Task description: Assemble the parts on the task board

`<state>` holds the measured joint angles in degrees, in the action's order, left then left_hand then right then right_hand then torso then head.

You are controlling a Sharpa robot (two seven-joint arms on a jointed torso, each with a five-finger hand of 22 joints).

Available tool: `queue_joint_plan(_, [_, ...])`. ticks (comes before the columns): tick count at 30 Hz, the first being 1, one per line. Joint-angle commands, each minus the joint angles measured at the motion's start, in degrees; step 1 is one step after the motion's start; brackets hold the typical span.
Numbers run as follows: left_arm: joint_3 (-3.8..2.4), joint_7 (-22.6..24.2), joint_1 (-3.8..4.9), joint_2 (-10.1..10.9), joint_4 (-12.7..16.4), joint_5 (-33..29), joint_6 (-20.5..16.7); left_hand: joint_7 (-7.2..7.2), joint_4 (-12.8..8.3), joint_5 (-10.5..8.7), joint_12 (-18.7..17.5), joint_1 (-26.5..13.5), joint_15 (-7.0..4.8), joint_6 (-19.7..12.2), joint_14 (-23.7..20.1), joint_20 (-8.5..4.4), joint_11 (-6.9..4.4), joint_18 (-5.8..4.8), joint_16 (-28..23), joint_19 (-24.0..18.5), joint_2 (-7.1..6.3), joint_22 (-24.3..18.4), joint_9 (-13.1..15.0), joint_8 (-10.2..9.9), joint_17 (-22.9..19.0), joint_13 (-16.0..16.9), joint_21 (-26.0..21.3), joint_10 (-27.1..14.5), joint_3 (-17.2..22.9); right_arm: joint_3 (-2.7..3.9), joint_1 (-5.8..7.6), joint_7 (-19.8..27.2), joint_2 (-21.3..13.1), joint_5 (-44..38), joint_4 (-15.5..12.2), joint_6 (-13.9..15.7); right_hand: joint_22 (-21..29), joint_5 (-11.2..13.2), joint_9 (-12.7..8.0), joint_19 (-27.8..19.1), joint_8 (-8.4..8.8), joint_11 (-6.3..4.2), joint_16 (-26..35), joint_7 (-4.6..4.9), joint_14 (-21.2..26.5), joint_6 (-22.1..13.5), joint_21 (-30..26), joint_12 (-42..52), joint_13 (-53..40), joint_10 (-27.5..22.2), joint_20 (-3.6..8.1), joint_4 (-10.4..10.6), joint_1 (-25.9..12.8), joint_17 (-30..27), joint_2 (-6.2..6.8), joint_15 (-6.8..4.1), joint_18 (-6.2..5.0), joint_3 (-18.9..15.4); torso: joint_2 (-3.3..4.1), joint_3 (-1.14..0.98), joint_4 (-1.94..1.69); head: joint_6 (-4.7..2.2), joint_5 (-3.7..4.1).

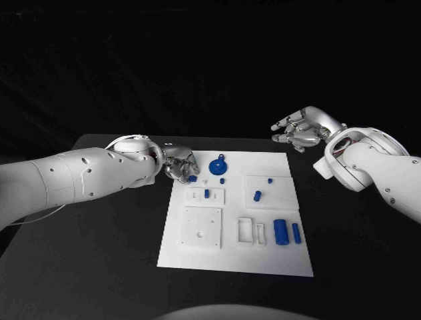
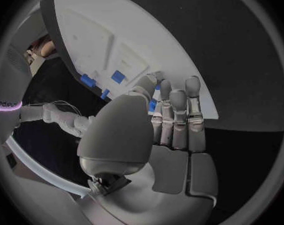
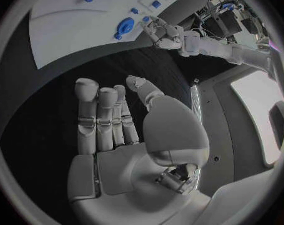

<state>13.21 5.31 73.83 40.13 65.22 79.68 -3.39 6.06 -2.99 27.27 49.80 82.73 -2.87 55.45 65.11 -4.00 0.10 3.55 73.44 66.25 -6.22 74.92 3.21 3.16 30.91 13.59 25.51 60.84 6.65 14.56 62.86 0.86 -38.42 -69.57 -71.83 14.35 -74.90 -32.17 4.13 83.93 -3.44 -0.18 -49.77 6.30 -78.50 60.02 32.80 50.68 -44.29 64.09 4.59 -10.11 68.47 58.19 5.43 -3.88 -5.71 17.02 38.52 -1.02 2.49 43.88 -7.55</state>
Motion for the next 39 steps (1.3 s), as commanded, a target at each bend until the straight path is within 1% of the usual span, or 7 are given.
queue_joint_plan(1, [0.53, -2.06, -0.66, 0.13, -0.39, 1.22, 2.88, 0.31, -0.34, -0.24, -0.1, 0.33, 0.2, 2.35, 0.36, 0.14, 0.33, 0.36, -0.23, 0.18, 0.11, 1.27, 0.36, 0.44, 0.12, 0.02, 0.52, 0.07, 0.38, 0.01, -0.06, 0.27, -0.02, -0.34, -0.01, -0.75, -3.52, -0.4, -0.07, 1.99, -0.17, -0.01, 0.21, 0.15, -0.14, -0.34, -0.28, -0.24, -0.05, 0.44, 0.44, 0.24, 0.02, -0.03, 0.39, -0.03, -0.59, -0.07, 0.02, 0.0, -0.02, -0.06, -0.03])
queue_joint_plan(7, [0.53, -1.81, -0.66, 0.01, -0.35, 1.21, 2.61, 0.47, -0.08, -0.7, 0.4, -0.52, 0.39, 3.64, 0.54, 0.39, 0.52, 0.62, -0.12, 0.11, 0.35, 1.2, 0.35, 0.41, 0.21, 0.35, 0.94, -0.09, 0.93, 0.01, -0.08, 0.24, 0.0, -0.34, -0.04, -0.73, -3.52, -0.4, -0.07, 1.99, -0.17, -0.01, 0.21, 0.15, -0.14, -0.34, -0.28, -0.24, -0.05, 0.44, 0.44, 0.24, 0.02, -0.03, 0.39, -0.03, -0.59, -0.07, 0.0, -0.02, -0.05, -0.09, -0.1])
queue_joint_plan(11, [0.53, -1.76, -0.66, -0.06, -0.33, 1.19, 2.48, 0.37, 0.58, -5.37, 0.98, -0.88, 0.38, 3.97, 0.77, 0.46, 0.49, 0.53, -0.18, 0.3, 0.71, 0.98, 0.36, 0.41, 0.18, 0.69, 0.55, -0.07, -0.02, 0.01, -0.09, 0.23, 0.01, -0.34, -0.05, -0.73, -3.52, -0.4, -0.07, 1.99, -0.17, -0.01, 0.21, 0.15, -0.14, -0.34, -0.28, -0.24, -0.05, 0.44, 0.44, 0.24, 0.02, -0.03, 0.39, -0.03, -0.59, -0.07, 0.01, -0.01, 0.0, -0.06, -0.12])
queue_joint_plan(21, [0.53, -1.76, -0.66, -0.21, -0.52, 1.79, 2.1, 0.26, 0.45, -8.05, 0.95, 1.13, 0.31, 4.91, 1.1, 0.35, 0.43, 0.56, -0.56, 0.76, 2.05, 1.13, 0.36, 0.41, 0.12, 0.7, -0.06, -0.12, -0.64, 0.01, -0.1, 0.21, 0.0, -0.34, -0.02, -0.77, -3.52, -0.4, -0.07, 1.99, -0.17, -0.01, 0.21, 0.15, -0.14, -0.34, -0.28, -0.24, -0.05, 0.44, 0.44, 0.24, 0.02, -0.03, 0.39, -0.03, -0.59, -0.07, 0.02, -0.05, 0.02, -0.01, -0.09])
queue_joint_plan(23, [0.54, -1.61, -0.67, -0.4, -0.61, 2.0, 1.95, 0.2, 0.55, -9.34, 1.03, 1.08, 0.3, 4.98, 1.2, 0.37, 0.41, 0.54, -0.59, 0.83, 1.9, 1.08, 0.37, 0.42, 0.13, 0.74, -0.16, 0.02, -1.15, 0.01, -0.1, 0.21, 0.02, -0.34, -0.02, -0.77, -3.53, -0.4, -0.07, 2.0, -0.17, -0.01, 0.2, 0.14, -0.16, -0.29, -0.28, -0.21, -0.08, 0.46, 0.45, 0.24, 0.01, -0.03, 0.37, -0.04, -0.58, -0.07, 0.03, -0.04, 0.02, -0.01, -0.09])
queue_joint_plan(25, [0.54, -1.48, -0.72, -0.55, -0.64, 2.09, 1.76, 0.1, 0.9, -12.07, 1.27, 0.68, 0.32, 5.02, 1.29, 0.42, 0.38, 0.46, -0.61, 0.94, 1.64, 0.98, 0.38, 0.43, 0.15, 0.86, -0.36, 0.19, -2.08, 0.01, -0.11, 0.21, 0.03, -0.34, -0.02, -0.78, -3.53, -0.4, -0.06, 2.01, -0.17, -0.02, 0.19, 0.13, -0.18, -0.22, -0.26, -0.17, -0.12, 0.5, 0.46, 0.24, -0.02, -0.03, 0.34, -0.05, -0.58, -0.07, 0.03, -0.02, 0.05, 0.01, -0.1])
queue_joint_plan(39, [0.54, -0.86, -1.21, -1.09, -0.83, 2.7, 0.36, -0.37, 2.22, -12.63, 1.62, 1.51, -0.04, 6.77, 2.15, 0.07, 0.01, 0.19, -0.67, 2.24, 2.78, 1.11, 0.39, 0.44, 0.37, 1.09, -1.6, 0.74, -5.21, 0.01, -0.13, 0.2, 0.05, -0.34, -0.05, -0.78, -3.53, -0.4, -0.06, 2.01, -0.17, -0.02, 0.19, 0.13, -0.18, -0.22, -0.26, -0.17, -0.12, 0.5, 0.46, 0.24, -0.02, -0.03, 0.34, -0.05, -0.58, -0.07, 0.05, -0.02, 0.0, 0.1, 0.03])
